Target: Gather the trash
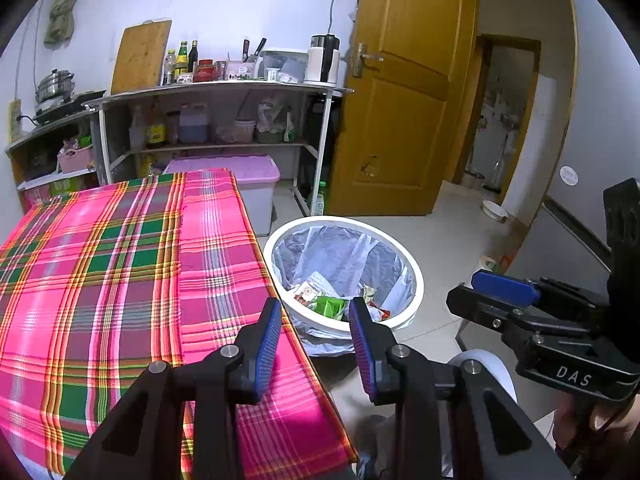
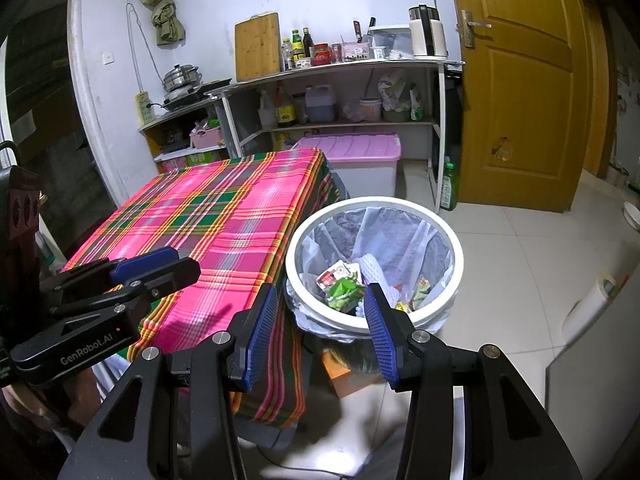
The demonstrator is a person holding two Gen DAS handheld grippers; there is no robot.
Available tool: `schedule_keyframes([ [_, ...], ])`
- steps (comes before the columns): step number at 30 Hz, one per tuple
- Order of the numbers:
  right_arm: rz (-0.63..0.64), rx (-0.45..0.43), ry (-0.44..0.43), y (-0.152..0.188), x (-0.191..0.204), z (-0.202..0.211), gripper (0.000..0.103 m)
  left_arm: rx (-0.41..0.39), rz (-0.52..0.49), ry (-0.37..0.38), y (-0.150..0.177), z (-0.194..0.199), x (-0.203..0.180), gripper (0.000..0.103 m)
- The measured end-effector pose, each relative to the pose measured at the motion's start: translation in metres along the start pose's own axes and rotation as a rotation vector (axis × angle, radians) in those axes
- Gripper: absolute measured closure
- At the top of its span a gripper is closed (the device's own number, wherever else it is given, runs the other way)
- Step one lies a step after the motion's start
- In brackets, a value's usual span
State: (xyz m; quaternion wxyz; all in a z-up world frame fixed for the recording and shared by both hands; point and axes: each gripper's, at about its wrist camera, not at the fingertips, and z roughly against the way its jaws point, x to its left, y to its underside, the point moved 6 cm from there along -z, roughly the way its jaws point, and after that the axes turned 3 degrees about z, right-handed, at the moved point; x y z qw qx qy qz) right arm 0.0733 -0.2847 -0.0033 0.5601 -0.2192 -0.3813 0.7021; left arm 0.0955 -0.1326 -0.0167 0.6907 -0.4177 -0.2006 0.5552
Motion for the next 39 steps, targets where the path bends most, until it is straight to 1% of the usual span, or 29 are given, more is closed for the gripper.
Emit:
schedule_keyframes([
  [13,0.0,0.0,0.0,0.0,0.0003,0.0,0.056,-0.002,-0.002,-0.004,0.0001,0.0029,-0.0011,0.068],
  [21,0.0,0.0,0.0,0.0003,0.0014,0.0009,0.056,-0.005,-0.004,-0.02,-0.0016,0.0063,-0.0004,0.068],
  [39,0.0,0.004,0.0,0.0011,0.0015,0.0003,0.056,0.001,-0.006,-0.011,-0.0018,0.0034,-0.0051,0.068],
])
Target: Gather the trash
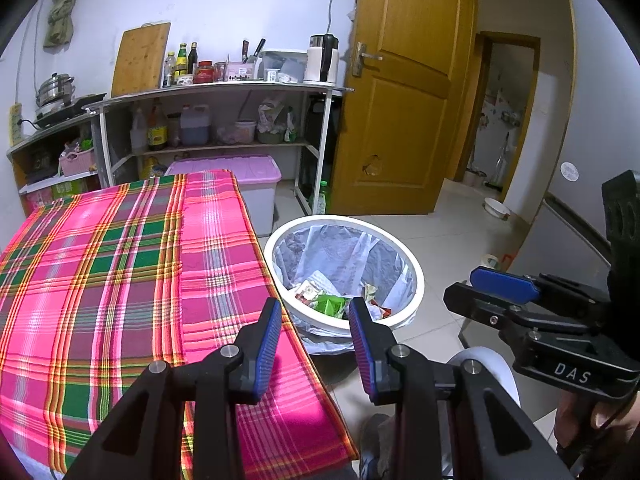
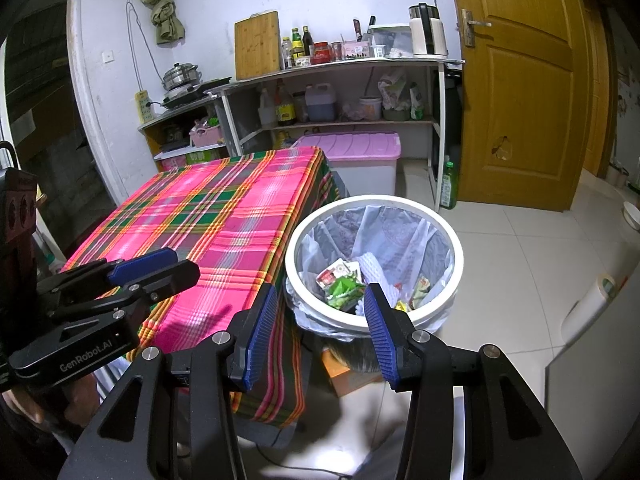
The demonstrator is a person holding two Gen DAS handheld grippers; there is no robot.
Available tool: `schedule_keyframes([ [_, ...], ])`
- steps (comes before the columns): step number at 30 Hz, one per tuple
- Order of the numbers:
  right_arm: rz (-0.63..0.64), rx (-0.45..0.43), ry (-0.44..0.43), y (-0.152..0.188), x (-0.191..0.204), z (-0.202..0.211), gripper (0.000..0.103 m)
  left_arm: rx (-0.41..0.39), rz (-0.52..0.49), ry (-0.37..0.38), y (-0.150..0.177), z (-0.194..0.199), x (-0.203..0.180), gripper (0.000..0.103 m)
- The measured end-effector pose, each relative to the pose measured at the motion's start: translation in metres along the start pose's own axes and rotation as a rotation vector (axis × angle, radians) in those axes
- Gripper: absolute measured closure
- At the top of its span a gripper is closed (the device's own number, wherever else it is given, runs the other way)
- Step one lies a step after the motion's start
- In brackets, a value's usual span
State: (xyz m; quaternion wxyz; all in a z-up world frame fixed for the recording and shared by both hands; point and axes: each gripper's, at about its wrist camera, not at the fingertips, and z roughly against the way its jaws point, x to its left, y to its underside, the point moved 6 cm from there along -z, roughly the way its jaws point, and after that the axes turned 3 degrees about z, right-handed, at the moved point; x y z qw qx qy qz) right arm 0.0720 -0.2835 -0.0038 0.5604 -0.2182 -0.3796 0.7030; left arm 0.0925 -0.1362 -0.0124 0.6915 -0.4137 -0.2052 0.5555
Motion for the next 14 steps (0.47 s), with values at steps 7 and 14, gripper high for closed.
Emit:
schedule_keyframes([
  [7,-0.003,0.005,-0.001,0.0014,-0.0023,-0.0016,0.056,0.004,0.0,0.01,0.001,-0.0031,-0.0008,0.068],
  [14,-0.003,0.006,-0.001,0.0012,-0.0023,-0.0015,0.056,0.001,-0.001,0.006,0.003,-0.0044,-0.001,0.068],
])
